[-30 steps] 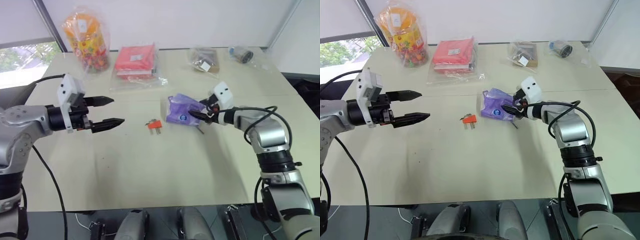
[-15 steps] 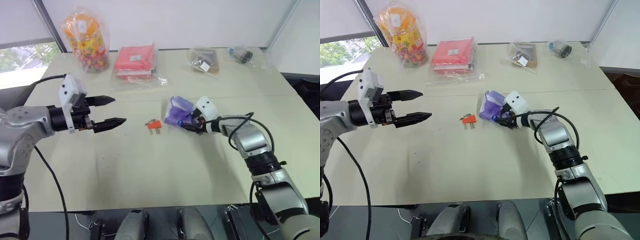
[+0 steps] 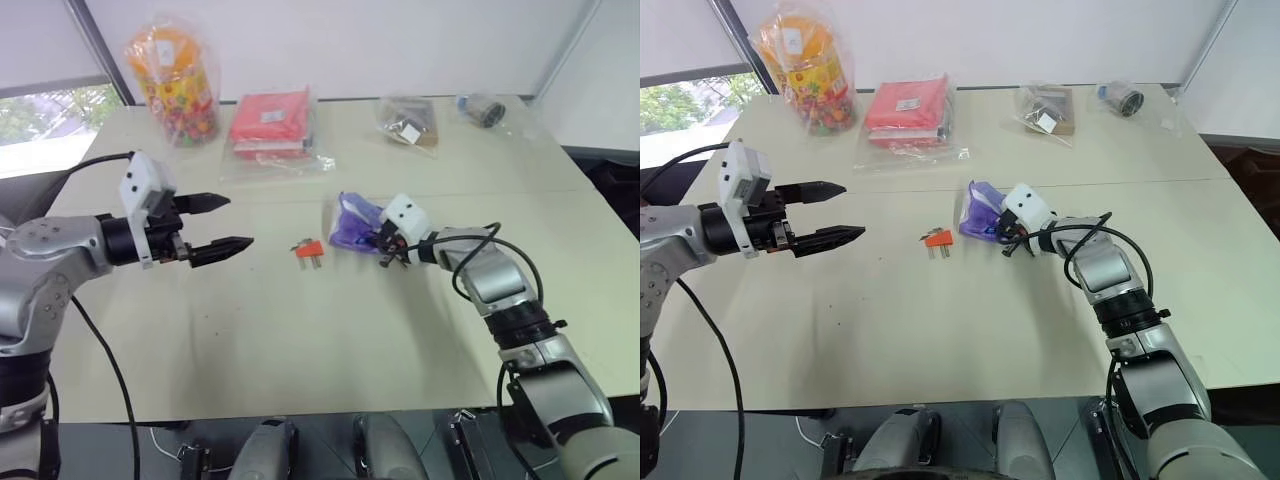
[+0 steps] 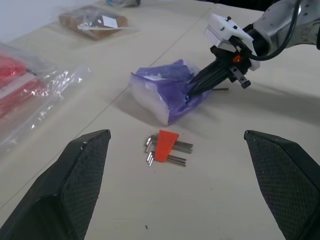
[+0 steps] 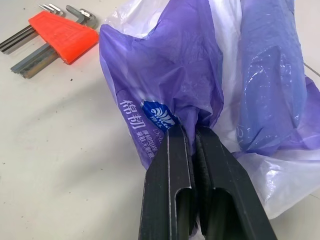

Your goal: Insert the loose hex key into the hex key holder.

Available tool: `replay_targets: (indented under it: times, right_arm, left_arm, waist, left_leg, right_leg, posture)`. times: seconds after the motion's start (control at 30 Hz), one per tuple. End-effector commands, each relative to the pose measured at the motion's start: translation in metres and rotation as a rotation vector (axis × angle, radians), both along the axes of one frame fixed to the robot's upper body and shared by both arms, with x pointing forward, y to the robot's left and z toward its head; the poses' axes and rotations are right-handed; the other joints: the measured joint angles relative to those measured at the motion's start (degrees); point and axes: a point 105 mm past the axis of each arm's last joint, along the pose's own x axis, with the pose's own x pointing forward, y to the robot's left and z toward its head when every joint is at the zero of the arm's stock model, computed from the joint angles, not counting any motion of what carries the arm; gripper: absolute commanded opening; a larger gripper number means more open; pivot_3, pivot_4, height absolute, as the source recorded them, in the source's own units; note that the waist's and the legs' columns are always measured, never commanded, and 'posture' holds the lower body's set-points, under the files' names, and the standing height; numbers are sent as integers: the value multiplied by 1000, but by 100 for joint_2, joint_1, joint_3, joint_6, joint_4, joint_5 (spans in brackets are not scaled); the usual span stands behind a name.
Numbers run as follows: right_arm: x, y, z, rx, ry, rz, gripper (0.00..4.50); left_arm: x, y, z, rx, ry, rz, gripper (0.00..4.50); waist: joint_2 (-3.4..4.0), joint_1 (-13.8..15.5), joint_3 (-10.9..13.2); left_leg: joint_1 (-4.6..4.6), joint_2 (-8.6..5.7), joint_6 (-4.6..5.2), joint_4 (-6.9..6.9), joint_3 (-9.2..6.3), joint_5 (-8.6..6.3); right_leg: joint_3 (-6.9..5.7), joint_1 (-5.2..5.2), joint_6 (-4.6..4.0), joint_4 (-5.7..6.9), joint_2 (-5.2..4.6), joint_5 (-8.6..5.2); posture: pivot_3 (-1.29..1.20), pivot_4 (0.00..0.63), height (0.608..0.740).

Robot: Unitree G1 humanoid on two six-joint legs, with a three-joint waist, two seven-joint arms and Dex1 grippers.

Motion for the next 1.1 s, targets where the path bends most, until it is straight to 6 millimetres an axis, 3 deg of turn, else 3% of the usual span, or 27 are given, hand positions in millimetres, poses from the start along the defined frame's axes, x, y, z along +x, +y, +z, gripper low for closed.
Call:
replay_targets:
  times: [0.03, 0.17, 0.27, 0.37, 0.5, 0.67, 0.87, 0.97, 1.1]
  right_arm:
    - [14, -12, 61, 93, -272, -102, 36]
    - [26, -45, 118, 172, -545, -339, 36]
    - [30, -87, 138, 136, -653, -594, 36]
    - [29, -137, 130, 52, -645, -874, 36]
    - [18, -195, 87, 143, -414, -1247, 36]
    - [-6, -233, 68, 110, -363, -1500, 36]
    - [-22, -247, 55, 186, -324, -1595, 36]
    - [-23, -246, 49, 233, -291, -1586, 949]
    - [-25, -247, 51, 250, -301, -1600, 3030]
  left_arm:
    - [-3, -1, 11, -3, -58, -3, 4500]
    - [-2, -2, 10, -3, -55, -5, 4500]
    - [-1, -3, 9, -6, -54, -11, 4500]
    - [1, -6, 8, -10, -57, -20, 4500]
    - [6, -8, 8, -10, -73, -23, 4500]
    - [6, -11, 7, -13, -78, -30, 4500]
    - [6, -10, 5, -8, -74, -26, 4500]
    - [7, -9, 4, 3, -74, -22, 4500]
    - [7, -9, 3, 6, -73, -24, 4500]
  waist:
    - [3, 4, 2]
    - [3, 3, 2]
    - [3, 2, 2]
    - [2, 27, 2]
    - [2, 24, 1]
    - [17, -58, 9]
    - [17, -145, 8]
    - [18, -157, 8]
    - [18, -154, 8]
  left_leg:
    - [-2, -1, 0, 0, 1, 0]
    - [-5, -2, -3, -1, 2, 1]
    - [-5, -1, -3, -2, 2, 2]
    - [-5, -2, -4, -3, 1, 2]
    - [-5, -4, -4, -2, 2, 3]
    - [-5, -2, -4, -10, 14, 3]
    - [-5, 1, -3, -12, 14, 3]
    - [-5, 0, -2, -12, 16, 2]
    - [-5, 1, -2, -11, 16, 2]
  right_leg:
    - [0, -3, 0, 0, -1, 0]
    - [0, -8, 0, 1, -1, 0]
    - [1, -9, 0, 2, -1, 0]
    - [1, -7, 0, 2, -1, 0]
    - [3, -2, 0, 0, -1, 0]
    - [8, -14, 0, 5, -1, 0]
    - [9, -14, 0, 11, 2, 0]
    - [9, -15, 0, 12, 2, 0]
    - [9, -15, 0, 12, 3, 0]
  posture:
    - [0, 150, 740]
    - [0, 150, 740]
    - [0, 150, 740]
    - [0, 150, 740]
    - [0, 150, 740]
    - [0, 150, 740]
    - [0, 150, 740]
    - [0, 150, 740]
    - [0, 150, 740]
